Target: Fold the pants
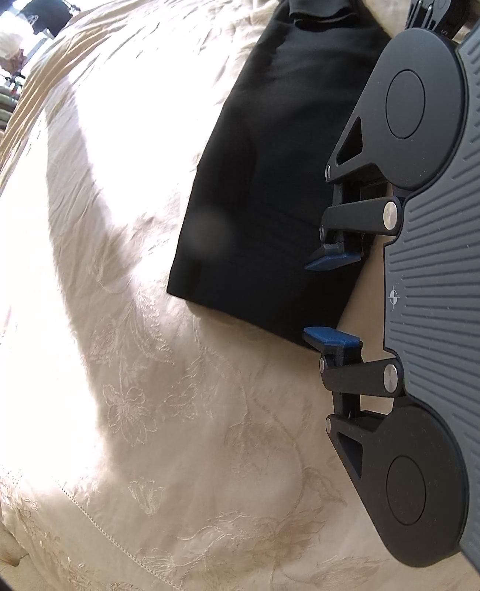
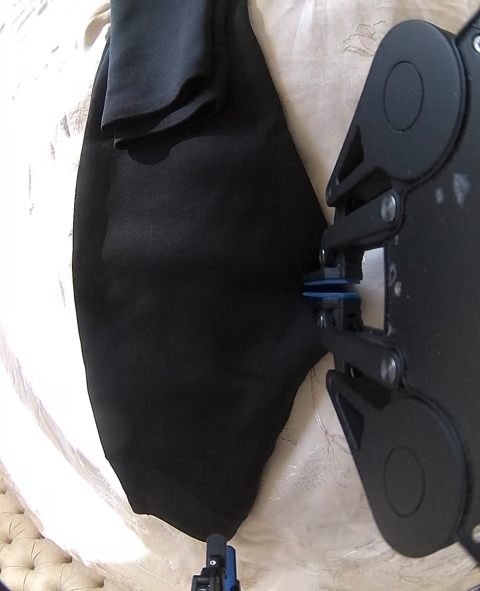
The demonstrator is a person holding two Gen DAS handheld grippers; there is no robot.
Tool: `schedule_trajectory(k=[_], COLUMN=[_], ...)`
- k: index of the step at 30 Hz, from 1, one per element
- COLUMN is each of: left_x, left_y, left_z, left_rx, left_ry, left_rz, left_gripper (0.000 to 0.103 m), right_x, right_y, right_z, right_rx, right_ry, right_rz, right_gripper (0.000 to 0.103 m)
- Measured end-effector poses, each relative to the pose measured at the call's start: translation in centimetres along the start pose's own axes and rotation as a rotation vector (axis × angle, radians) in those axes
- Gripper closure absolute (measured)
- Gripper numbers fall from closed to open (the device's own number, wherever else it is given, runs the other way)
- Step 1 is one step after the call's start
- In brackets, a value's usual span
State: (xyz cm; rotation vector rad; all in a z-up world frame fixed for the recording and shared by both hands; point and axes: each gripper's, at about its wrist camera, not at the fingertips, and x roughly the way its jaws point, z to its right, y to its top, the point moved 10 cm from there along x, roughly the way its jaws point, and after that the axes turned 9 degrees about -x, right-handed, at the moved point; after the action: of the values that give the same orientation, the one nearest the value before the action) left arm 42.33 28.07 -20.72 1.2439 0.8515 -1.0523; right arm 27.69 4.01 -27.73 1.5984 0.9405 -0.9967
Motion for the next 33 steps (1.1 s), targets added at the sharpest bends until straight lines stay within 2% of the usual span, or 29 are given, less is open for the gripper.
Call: schedule_trajectory(k=[3, 5, 9, 11, 13, 14, 16, 18, 21, 24, 26, 28, 29, 30, 31, 33], left_x=[1.1, 2.4, 4.6, 5.6, 6.1, 6.3, 6.8, 7.4, 8.1, 8.1, 8.0, 7.2, 6.8, 6.3, 5.8, 4.6], left_y=[0.8, 1.0, 0.5, 0.2, -0.1, -0.2, -0.3, -0.4, -0.1, 0.0, 0.2, 0.4, 0.4, 0.5, 0.7, 1.1], left_z=[-0.7, -1.1, -2.0, -2.6, -2.5, -2.3, -1.6, -0.9, 0.0, 0.1, 0.5, 0.9, 1.0, 1.0, 1.1, 1.5], left_rx=[0.024, 0.046, -0.043, -0.109, -0.127, -0.118, -0.087, -0.058, -0.029, -0.072, -0.08, -0.057, -0.049, -0.046, -0.056, -0.092], left_ry=[0.002, -0.005, -0.061, -0.104, -0.146, -0.153, -0.159, -0.163, -0.129, -0.114, -0.112, -0.097, -0.092, -0.095, -0.116, -0.154], left_rz=[-0.021, -0.053, -0.112, -0.129, -0.137, -0.137, -0.144, -0.15, -0.128, -0.115, -0.093, -0.055, -0.043, -0.036, -0.035, -0.039], left_gripper=[0.068, 0.06, 0.055, 0.042, 0.027, 0.025, 0.01, 0.0, 0.0, 0.0, 0.005, 0.032, 0.039, 0.054, 0.065, 0.072], right_x=[0.2, 0.3, 1.0, 1.3, 1.3, 1.2, 1.2, 1.3, 1.3, 1.3, 1.4, 1.4, 1.4, 1.4, 1.4, 1.4], right_y=[0.1, 0.3, 0.7, 0.9, 0.9, 1.0, 1.0, 1.0, 1.0, 1.0, 1.0, 1.0, 1.0, 1.0, 1.0, 1.0], right_z=[-0.1, -0.2, -0.5, -0.8, -0.8, -0.7, -0.6, -0.5, -0.3, -0.3, -0.4, -0.5, -0.5, -0.5, -0.5, -0.4], right_rx=[0.009, 0.004, -0.003, -0.002, 0.001, 0.003, 0.004, 0.005, 0.007, 0.005, 0.004, 0.004, 0.005, 0.006, 0.007, 0.012], right_ry=[-0.001, -0.004, -0.004, -0.003, 0.0, 0.002, 0.005, 0.009, 0.012, 0.009, 0.006, 0.005, 0.005, 0.005, 0.006, 0.009], right_rz=[-0.009, -0.017, -0.026, -0.029, -0.03, -0.031, -0.033, -0.035, -0.039, -0.039, -0.039, -0.038, -0.038, -0.038, -0.038, -0.037], right_gripper=[0.097, 0.097, 0.097, 0.097, 0.097, 0.097, 0.097, 0.097, 0.097, 0.097, 0.097, 0.097, 0.097, 0.097, 0.097, 0.097])
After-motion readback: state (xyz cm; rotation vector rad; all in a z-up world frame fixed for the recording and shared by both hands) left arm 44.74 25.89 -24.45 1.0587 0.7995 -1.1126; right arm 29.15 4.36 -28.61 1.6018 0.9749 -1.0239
